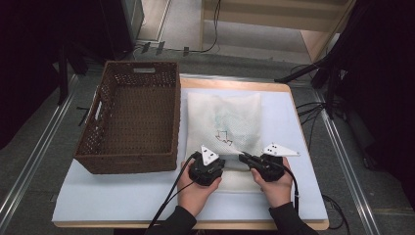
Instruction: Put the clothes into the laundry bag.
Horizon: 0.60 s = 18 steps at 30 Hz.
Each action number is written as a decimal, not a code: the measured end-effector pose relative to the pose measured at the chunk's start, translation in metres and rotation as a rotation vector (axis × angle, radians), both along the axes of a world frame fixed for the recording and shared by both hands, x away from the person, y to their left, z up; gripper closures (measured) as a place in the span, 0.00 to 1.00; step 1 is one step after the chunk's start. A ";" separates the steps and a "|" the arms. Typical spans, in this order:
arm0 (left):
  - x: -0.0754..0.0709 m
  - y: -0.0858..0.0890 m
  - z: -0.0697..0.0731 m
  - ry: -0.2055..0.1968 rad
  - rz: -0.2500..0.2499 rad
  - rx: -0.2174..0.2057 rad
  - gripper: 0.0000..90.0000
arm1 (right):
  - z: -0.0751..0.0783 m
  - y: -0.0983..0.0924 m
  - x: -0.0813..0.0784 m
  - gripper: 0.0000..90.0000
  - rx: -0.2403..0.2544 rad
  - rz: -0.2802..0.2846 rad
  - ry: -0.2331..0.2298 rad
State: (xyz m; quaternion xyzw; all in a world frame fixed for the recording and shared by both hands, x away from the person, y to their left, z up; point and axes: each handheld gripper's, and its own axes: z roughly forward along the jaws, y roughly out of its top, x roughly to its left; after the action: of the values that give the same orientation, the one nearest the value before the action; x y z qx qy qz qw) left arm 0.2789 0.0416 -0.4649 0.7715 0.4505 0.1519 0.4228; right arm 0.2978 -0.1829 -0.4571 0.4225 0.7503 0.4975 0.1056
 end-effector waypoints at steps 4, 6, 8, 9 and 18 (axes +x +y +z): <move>-0.002 0.002 0.006 -0.008 0.010 -0.030 0.70 | 0.000 0.000 0.000 0.97 -0.002 -0.001 -0.002; 0.000 0.000 0.006 -0.008 0.025 -0.027 0.70 | 0.000 0.000 0.000 0.97 -0.002 -0.001 -0.002; 0.002 -0.001 0.004 -0.004 0.039 -0.034 0.71 | 0.000 0.000 0.000 0.97 -0.001 -0.001 -0.002; 0.003 -0.002 0.003 -0.004 0.048 -0.040 0.71 | 0.000 0.000 0.000 0.97 -0.002 -0.001 -0.002; 0.019 -0.017 -0.006 0.050 0.063 -0.016 0.97 | 0.000 0.000 0.000 0.97 -0.002 0.001 -0.003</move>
State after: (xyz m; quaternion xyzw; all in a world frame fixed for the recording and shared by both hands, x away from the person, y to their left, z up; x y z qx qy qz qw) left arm 0.2975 0.0249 -0.4708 0.7572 0.4861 0.1422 0.4125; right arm 0.2980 -0.1826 -0.4576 0.4212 0.7508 0.4974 0.1068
